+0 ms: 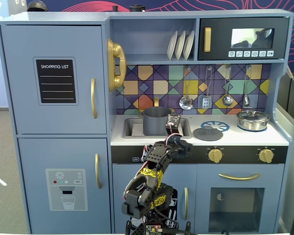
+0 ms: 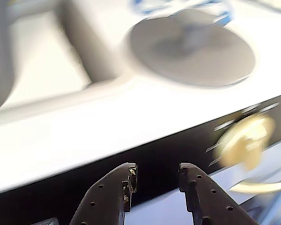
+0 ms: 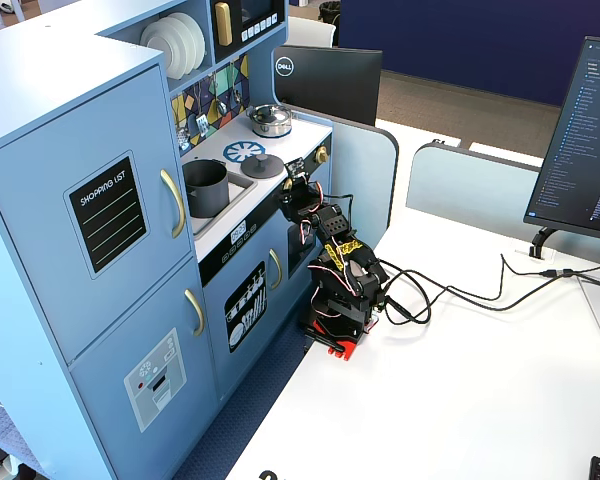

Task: Pick up the lid from the counter and put it on the gray recipient

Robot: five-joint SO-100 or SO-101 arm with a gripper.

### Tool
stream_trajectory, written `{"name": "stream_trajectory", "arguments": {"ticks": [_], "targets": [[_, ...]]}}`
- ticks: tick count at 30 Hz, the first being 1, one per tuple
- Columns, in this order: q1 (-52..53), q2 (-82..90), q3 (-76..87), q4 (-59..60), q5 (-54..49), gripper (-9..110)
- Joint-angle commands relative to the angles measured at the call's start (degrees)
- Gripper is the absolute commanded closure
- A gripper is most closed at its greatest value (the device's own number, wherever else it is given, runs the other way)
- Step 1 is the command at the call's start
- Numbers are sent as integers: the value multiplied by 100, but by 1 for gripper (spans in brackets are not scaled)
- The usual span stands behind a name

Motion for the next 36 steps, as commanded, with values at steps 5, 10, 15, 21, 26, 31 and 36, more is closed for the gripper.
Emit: {"name": "stream_trajectory", "arguments": {"ticks": [5, 10, 15, 21, 26, 31, 36], "targets": [[422, -1239, 44, -3375, -316, 101], [431, -1775, -26, -3858, 97, 90], [404, -2109, -176, -3929, 589, 80], [492, -2584, -466, -3858, 791, 77], [571, -3015, -782, -4061, 800, 76], [545, -3577, -1178, -4254, 712, 76], [527, -4210, -1494, -4562, 598, 76]]}}
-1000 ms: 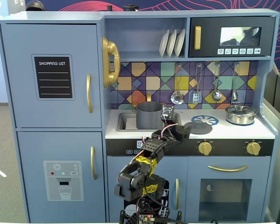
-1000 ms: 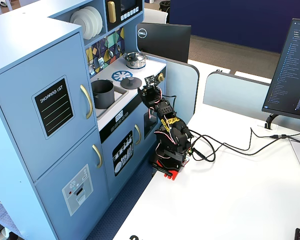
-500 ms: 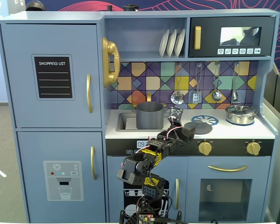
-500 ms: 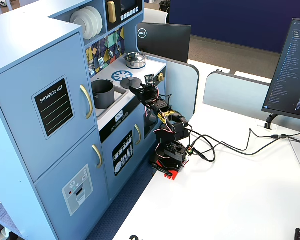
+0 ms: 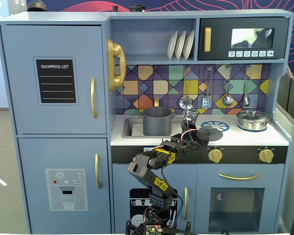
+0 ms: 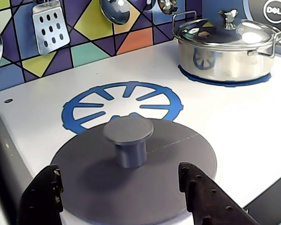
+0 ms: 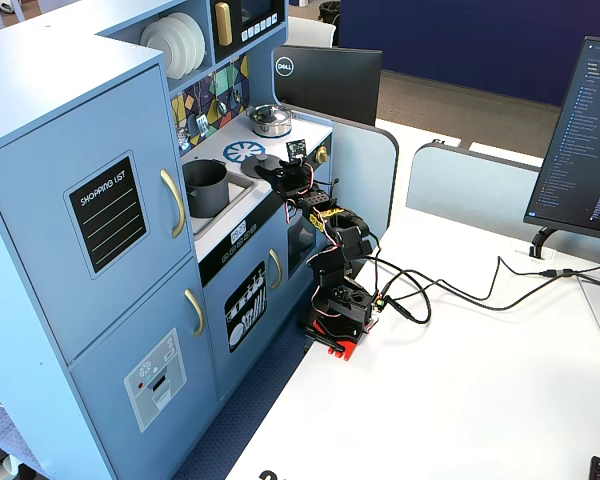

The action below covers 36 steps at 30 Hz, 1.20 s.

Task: Pick up the lid from the counter and put it on the gray recipient

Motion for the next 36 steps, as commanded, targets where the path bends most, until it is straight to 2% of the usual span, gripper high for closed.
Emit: {"name": "stream_trajectory", "arguments": {"ticks": [1, 17, 19, 24, 36], "targets": [[35, -422, -633, -325, -105, 76], [9, -2250, -1854, -923, -246, 78], [-18, -2364, -1907, -958, -281, 82], [-105, -2496, -1854, -1178, -457, 102], [-123, -2206, -2145, -1274, -360, 102]]}}
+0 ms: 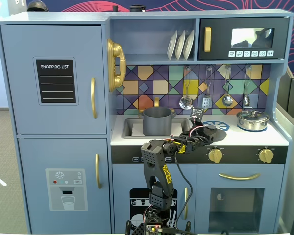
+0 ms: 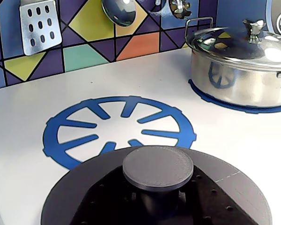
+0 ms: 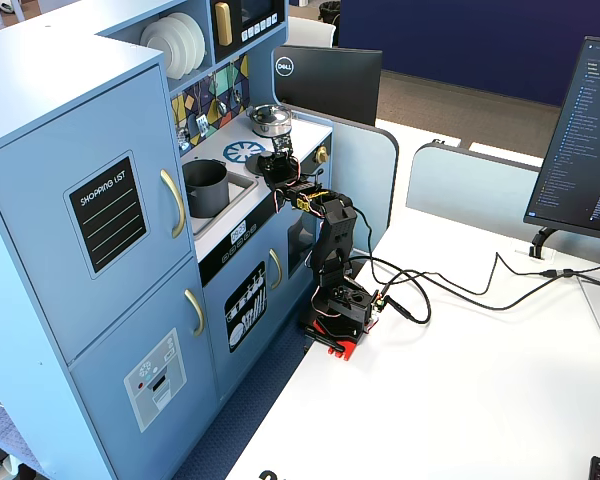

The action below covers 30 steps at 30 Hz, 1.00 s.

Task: Pick up the lid from the counter and put it on the gray recipient

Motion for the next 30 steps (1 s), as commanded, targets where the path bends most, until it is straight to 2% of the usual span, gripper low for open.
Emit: {"name": "stream_trajectory", "arguments": {"ticks": [1, 12, 23, 30], "targets": [[-70, 378, -606, -132, 62, 102], [-615, 1916, -993, 1169, 448, 102], [-2039, 2900, -1547, 2751, 598, 102], [-2637, 2716, -1494, 2786, 519, 102]]}}
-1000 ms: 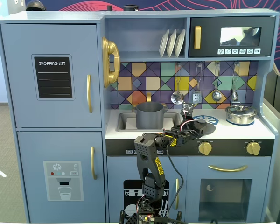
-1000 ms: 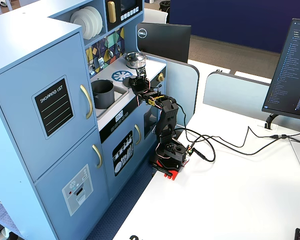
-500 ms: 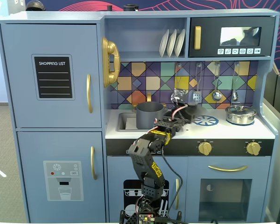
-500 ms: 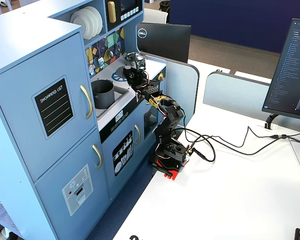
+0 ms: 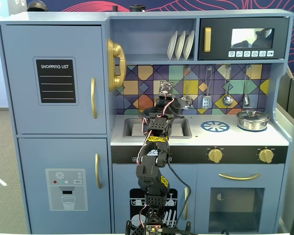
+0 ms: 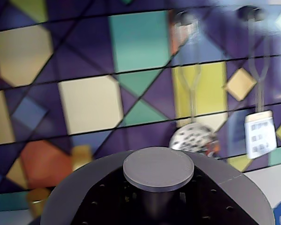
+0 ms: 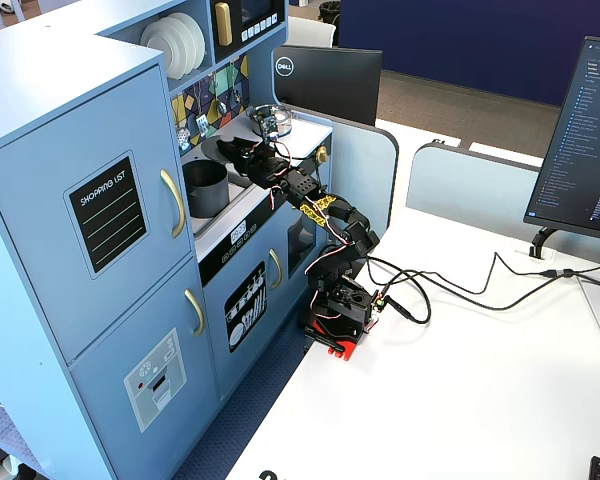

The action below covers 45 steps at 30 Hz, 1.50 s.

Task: Pick up the lid from the counter and put it on the gray recipient

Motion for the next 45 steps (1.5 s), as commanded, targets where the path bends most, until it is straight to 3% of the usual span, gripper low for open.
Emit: {"name": "stream_trajectory", "arguments": {"ticks": [1, 22, 45], "targets": [[-272, 44, -448, -35, -79, 102], [-765, -1046, -624, -536, -422, 102], [-879, -932, -185, -492, -668, 102]]}}
